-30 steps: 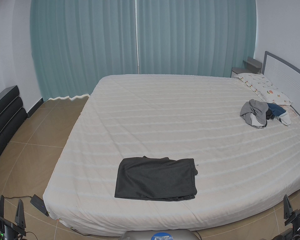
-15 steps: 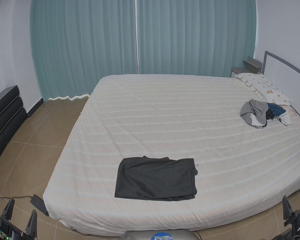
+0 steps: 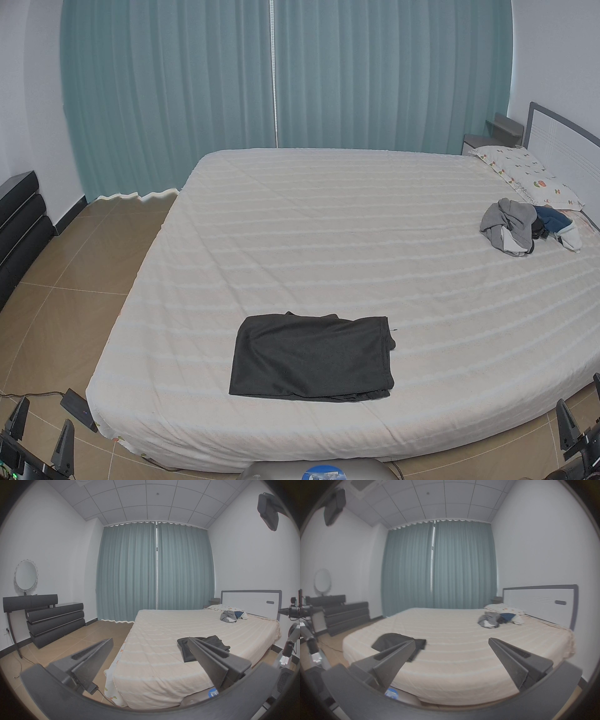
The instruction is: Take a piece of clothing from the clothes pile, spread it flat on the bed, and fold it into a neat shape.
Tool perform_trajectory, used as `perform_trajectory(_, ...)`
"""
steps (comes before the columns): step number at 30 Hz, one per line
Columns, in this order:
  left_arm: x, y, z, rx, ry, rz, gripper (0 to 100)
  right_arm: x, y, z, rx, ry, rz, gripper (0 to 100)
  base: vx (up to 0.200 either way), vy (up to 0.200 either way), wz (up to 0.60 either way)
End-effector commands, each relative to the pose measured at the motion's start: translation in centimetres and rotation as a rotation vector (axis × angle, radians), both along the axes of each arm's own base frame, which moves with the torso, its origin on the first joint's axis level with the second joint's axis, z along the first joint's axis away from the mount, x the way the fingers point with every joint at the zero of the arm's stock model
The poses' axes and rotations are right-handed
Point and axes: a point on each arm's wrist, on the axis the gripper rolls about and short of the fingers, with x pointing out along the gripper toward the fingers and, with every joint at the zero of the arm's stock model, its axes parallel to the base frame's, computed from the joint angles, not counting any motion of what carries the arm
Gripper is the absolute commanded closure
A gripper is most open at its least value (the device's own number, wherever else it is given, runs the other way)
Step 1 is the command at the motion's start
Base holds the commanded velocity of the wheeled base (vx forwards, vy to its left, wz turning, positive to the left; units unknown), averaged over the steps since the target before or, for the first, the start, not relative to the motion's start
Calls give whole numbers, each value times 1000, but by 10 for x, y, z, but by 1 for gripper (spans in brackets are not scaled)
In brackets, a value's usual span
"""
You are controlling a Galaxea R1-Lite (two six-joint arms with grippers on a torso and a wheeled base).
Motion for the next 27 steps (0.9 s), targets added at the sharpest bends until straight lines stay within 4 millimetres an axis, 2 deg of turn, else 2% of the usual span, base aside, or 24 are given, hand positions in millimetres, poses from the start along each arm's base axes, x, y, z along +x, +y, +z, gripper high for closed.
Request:
perform_trajectory(1,1,0,-4,2,9,-6,0,1,2,5,5,-69,100,0,0,0,0)
perform_trajectory(5,1,0,-4,2,9,-11,0,2,1,-5,20,28,35,0,0,0,0)
perform_trajectory(6,1,0,-4,2,9,-8,0,1,-1,-8,55,73,-28,0,0,0,0)
perform_trajectory(10,1,0,-4,2,9,-8,0,2,1,-7,70,50,60,0,0,0,0)
perform_trajectory(13,1,0,-5,5,9,-6,0,1,2,-7,156,59,118,0,0,0,0)
perform_trajectory(20,1,0,-4,5,9,-6,0,2,1,-4,33,17,67,0,0,0,0)
perform_trajectory(25,1,0,-4,3,8,-6,0,1,2,0,13,-25,76,0,0,0,0)
perform_trajectory(27,1,0,-4,3,9,-6,0,1,3,-1,15,-11,135,0,0,0,0)
